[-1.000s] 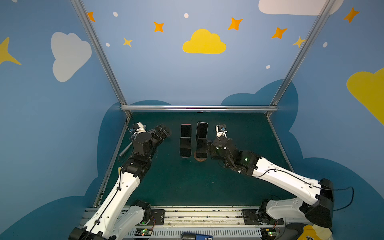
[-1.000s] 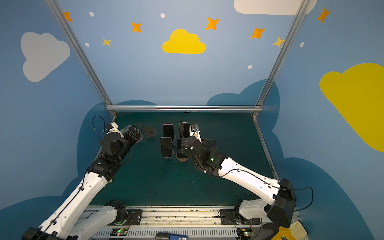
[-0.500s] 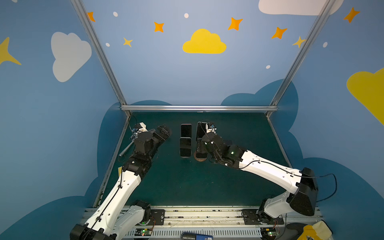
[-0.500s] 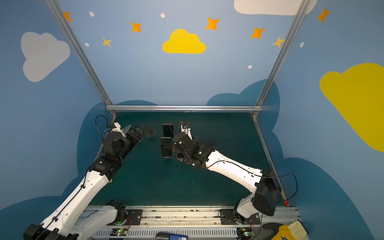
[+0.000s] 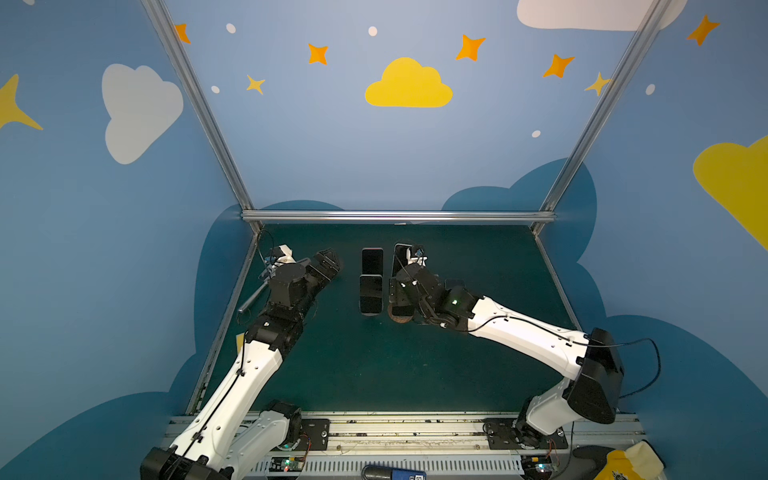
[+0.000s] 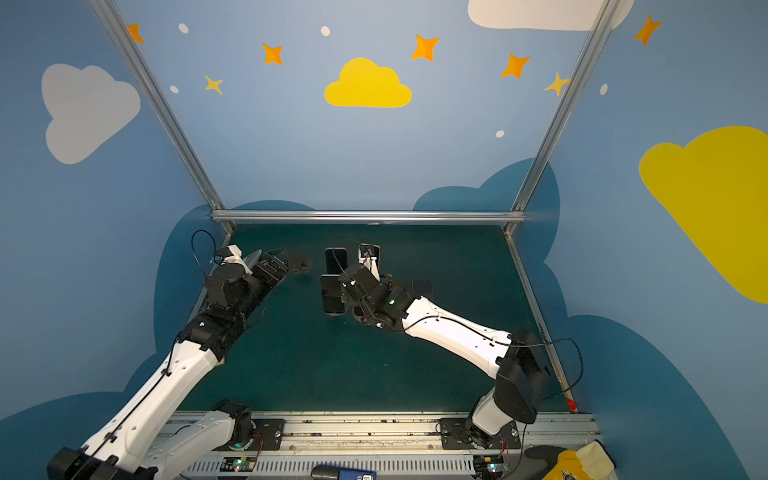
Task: Remove the phone from the phone stand
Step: 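Lower the open right gripper over the dark phone's top edge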
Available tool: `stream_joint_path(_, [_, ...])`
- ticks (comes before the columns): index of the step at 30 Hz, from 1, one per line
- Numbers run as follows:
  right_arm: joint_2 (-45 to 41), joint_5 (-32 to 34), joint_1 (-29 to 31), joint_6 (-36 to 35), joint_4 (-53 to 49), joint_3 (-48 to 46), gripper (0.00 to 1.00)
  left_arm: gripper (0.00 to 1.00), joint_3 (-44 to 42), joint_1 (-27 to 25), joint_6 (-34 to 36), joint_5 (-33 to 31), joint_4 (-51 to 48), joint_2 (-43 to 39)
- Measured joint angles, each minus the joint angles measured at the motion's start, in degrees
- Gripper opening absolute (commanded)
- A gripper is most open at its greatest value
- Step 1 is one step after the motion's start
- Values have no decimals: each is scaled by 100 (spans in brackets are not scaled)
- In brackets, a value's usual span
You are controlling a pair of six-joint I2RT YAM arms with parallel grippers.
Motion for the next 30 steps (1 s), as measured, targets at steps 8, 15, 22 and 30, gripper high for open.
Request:
stream_joint_path(8, [267, -101, -70, 20, -138, 223, 90, 100, 0, 46, -17, 66, 0, 94])
stream_joint_path(15, [671, -48, -149, 181, -376, 573, 90, 100, 0, 122, -48, 151, -2, 101])
stream_joint_path(22, [863, 197, -155, 385, -426, 621, 90, 100, 0, 177, -111, 195, -2, 114])
stream_joint_path(30, [1008, 358, -210, 442, -450, 649, 90, 100, 0, 188, -127, 243, 0, 118])
